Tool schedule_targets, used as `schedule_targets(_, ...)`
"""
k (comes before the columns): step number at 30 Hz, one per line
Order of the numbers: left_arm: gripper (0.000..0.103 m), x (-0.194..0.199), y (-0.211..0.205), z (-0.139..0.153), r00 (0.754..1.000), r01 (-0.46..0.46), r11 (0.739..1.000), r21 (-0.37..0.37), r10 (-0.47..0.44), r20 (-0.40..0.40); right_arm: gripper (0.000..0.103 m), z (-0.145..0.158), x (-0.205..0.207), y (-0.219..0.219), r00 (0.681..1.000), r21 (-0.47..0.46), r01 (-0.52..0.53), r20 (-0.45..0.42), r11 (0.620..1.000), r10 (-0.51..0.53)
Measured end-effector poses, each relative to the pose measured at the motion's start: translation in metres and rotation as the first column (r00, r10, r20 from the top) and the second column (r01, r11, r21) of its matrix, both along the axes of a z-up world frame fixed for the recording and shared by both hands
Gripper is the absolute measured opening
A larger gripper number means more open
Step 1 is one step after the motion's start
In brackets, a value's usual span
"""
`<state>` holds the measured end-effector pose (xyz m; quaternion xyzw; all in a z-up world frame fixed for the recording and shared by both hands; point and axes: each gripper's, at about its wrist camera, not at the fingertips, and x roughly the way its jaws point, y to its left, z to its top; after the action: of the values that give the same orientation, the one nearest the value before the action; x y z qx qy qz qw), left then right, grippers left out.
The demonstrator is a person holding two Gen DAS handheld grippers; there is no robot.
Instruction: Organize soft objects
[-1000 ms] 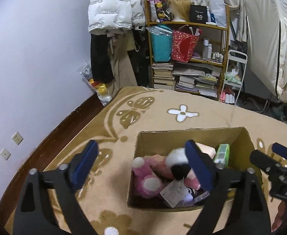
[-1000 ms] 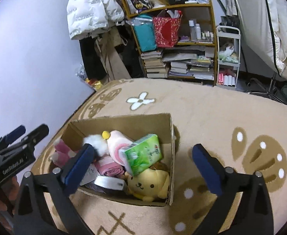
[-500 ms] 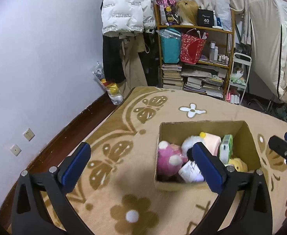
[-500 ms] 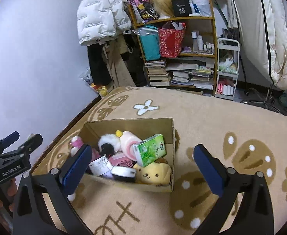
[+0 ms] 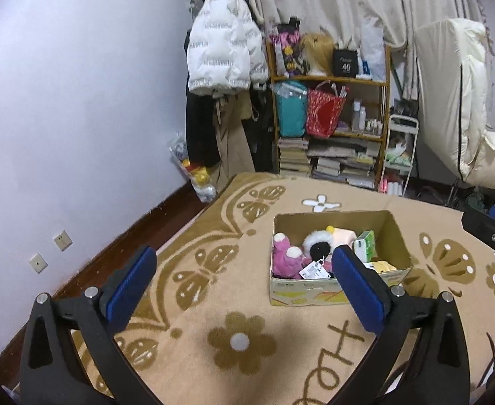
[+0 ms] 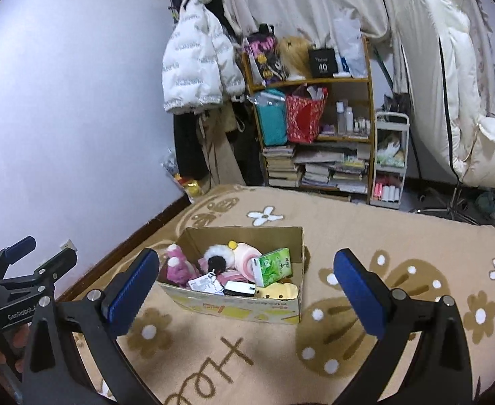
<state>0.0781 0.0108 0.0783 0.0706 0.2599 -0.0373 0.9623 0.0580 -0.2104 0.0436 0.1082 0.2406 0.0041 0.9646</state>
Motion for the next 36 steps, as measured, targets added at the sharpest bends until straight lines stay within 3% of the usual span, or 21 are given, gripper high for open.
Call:
schedule_targets(3,0.102,-0.016,0.002,0.009,0.999,-0.010,1.000,0.019,0.009,0.051,0.103,0.005,-0.018,0.002,0.999,-0.009,-0.020,0.034,1.000,0.021)
schedule_targets(8,0.102,-0.046,0.018,0.024,0.990,-0.017,0.998,-0.053,0.024,0.137,0.103,0.007,-0.041,0.009,0.995,-0.041,-0.034,0.087,0.999,0.037)
schedule_targets(14,0.103,-0.070,0.030,0.027,0.978,-0.025,0.996,-0.080,0.040,0.203,0.103,-0.008,-0.057,0.016,0.991,-0.044,-0.049,0.121,0.998,0.054)
schedule_targets(21,0.102,-0.075,0.036,0.004,0.976,-0.032,0.998,-0.060,0.044,0.211,0.103,-0.032,-0.063,0.025,0.986,-0.082,-0.059,0.148,0.995,0.071)
schedule_targets(36,0.103,-0.068,0.030,-0.032,0.989,-0.025,0.999,-0.029,0.029,0.144,0.103,-0.065,-0.070,0.010,0.991,-0.085,0.000,0.136,0.996,0.012)
